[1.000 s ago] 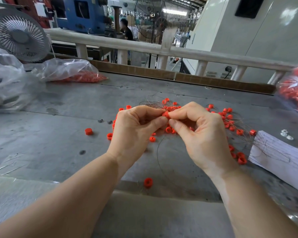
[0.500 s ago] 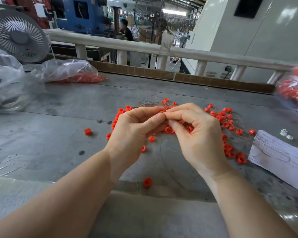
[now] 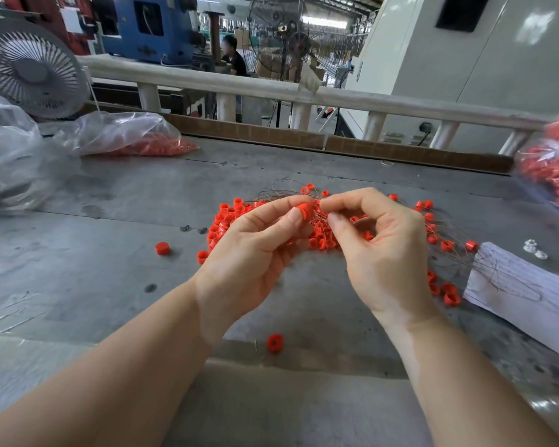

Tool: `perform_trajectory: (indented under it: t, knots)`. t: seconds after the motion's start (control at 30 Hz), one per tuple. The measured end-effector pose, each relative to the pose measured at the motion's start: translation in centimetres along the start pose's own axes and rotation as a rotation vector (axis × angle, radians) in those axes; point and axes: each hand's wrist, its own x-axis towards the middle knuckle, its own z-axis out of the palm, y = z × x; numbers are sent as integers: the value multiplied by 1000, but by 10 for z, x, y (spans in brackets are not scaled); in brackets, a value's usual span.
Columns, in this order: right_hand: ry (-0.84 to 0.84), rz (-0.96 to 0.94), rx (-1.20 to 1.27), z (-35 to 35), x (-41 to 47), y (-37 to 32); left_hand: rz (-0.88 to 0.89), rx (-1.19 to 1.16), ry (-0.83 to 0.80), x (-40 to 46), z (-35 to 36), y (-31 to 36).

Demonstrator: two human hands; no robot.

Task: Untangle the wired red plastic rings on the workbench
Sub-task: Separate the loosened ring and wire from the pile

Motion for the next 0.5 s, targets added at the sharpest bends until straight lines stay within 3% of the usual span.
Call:
perform_trajectory:
  t: [0.5]
  knots:
    - [-16,-45,-10,0,-1,-4,-81,-213,31,3,-1,3]
